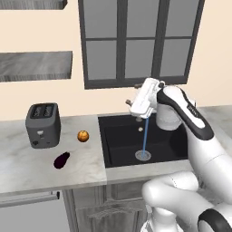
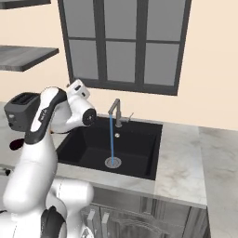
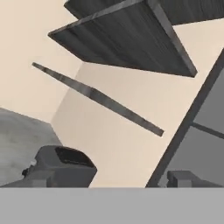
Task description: Turn on the sink faucet. Then move the eggplant from the counter to the sink. Turn off the sink. Move the vegetable from the sink to the pot next to the stove. Finally move the pot to the front right burner.
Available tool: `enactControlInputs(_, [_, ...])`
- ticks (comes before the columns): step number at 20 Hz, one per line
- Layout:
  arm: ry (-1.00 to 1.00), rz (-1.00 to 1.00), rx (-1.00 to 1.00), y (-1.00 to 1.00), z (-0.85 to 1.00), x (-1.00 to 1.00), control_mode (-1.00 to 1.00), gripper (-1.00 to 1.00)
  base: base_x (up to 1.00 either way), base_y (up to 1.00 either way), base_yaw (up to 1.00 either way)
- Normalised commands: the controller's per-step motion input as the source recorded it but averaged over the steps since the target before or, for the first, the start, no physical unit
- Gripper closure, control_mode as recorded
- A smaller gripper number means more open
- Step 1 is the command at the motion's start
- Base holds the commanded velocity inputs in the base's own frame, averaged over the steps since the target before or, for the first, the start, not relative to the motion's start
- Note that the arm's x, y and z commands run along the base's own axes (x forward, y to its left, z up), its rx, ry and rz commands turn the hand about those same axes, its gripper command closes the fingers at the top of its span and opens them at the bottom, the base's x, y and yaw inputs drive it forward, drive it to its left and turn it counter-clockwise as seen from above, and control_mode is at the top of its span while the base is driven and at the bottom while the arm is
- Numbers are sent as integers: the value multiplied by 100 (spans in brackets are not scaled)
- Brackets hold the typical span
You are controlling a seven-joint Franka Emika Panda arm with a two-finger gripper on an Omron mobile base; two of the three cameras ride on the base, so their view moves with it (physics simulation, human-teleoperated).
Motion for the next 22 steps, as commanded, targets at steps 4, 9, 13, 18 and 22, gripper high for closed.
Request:
enactControlInputs(4, [-36, 24, -33, 57, 0, -2, -100, -100, 0, 0, 0])
enactControlInputs(9, [-43, 16, -37, 57, 0, -7, -100, -100, 0, 0, 0])
enactControlInputs(13, [-35, 13, -40, 57, 0, -13, -100, -100, 0, 0, 0])
enactControlInputs(18, [-32, 11, -43, 58, 0, -15, -100, -100, 0, 0, 0])
enactControlInputs(22, [-26, 11, -52, 60, 0, -14, -100, -100, 0, 0, 0])
